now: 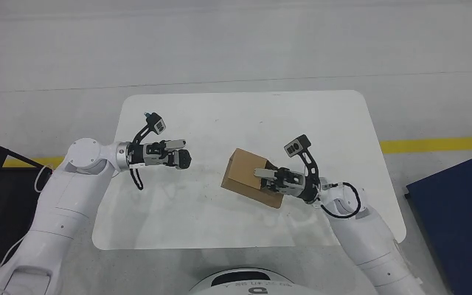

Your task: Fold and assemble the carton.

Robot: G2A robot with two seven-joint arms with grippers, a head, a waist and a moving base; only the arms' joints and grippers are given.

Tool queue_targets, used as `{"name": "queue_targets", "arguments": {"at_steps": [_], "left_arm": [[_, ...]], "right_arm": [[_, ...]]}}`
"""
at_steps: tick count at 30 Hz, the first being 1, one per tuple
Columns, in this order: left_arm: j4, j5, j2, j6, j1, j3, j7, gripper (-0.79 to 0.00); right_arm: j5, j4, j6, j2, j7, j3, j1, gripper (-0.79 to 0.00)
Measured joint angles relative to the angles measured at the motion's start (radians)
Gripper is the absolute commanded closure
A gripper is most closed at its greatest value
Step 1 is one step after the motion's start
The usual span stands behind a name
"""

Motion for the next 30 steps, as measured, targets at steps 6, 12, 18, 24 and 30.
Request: {"name": "queue_targets", "arguments": {"at_steps": [6,12,18,24,30], "left_arm": [[0.0,0.0,0.0,0.0,0.0,0.0,0.0,-0.785],[0.0,0.0,0.0,0.0,0.0,0.0,0.0,-0.785],[0.0,0.0,0.0,0.0,0.0,0.0,0.0,-0.785],[0.0,0.0,0.0,0.0,0.0,0.0,0.0,-0.785],[0.0,0.0,0.0,0.0,0.0,0.0,0.0,-0.785]], "right_arm": [[-0.351,-0.044,0.215,0.03,0.031,0.013,0.092,0.0],[-0.743,-0.096,0.421,0.061,0.252,-0.012,0.265,0.0],[-1.119,-0.156,0.454,0.075,0.325,-0.078,0.366,0.0],[-1.091,-0.145,0.447,0.075,0.315,-0.093,0.355,0.0],[-1.317,-0.113,0.423,0.067,0.415,-0.253,0.44,0.0]]}}
